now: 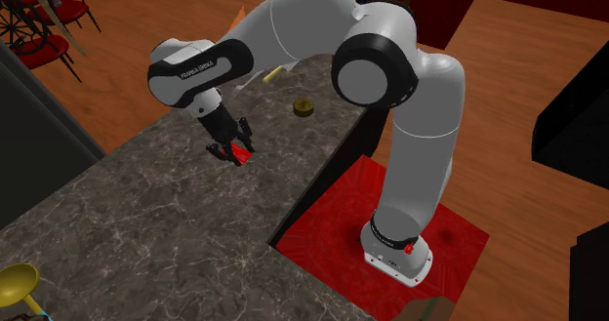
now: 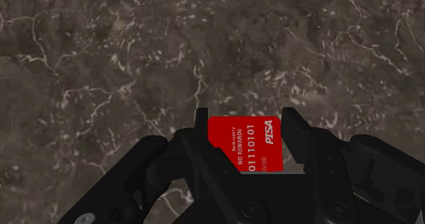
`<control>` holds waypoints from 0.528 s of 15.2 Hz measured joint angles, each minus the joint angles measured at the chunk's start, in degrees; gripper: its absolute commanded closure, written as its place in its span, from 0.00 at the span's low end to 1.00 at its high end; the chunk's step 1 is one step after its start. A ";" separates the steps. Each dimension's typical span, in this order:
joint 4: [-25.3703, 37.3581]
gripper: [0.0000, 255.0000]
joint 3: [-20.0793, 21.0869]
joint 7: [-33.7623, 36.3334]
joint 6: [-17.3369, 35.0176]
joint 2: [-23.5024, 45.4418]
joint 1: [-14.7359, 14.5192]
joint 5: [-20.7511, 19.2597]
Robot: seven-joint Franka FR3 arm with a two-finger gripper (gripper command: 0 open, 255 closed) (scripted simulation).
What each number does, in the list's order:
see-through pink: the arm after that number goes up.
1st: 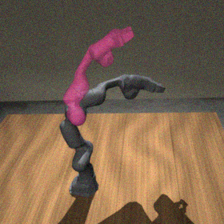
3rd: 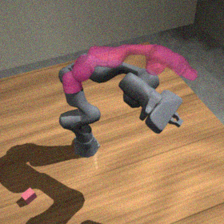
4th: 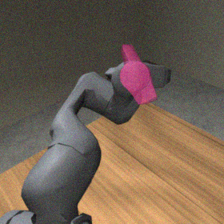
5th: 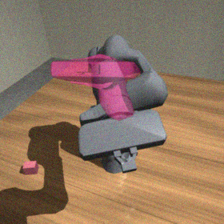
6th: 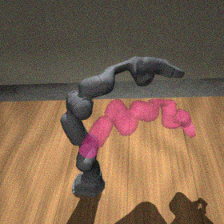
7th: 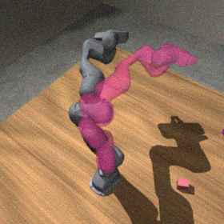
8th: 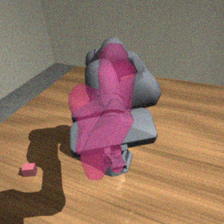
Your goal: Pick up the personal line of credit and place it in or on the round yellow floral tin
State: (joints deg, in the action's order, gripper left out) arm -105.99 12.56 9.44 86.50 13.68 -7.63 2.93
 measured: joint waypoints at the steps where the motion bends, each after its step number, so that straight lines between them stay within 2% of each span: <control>1: 0.14 1.00 0.03 0.02 -0.55 -0.42 0.01 0.09; 8: 3.35 1.00 0.09 0.15 -5.46 -2.16 0.13 0.44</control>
State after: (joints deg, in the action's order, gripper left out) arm -102.64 12.65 9.59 81.04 11.52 -7.50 3.37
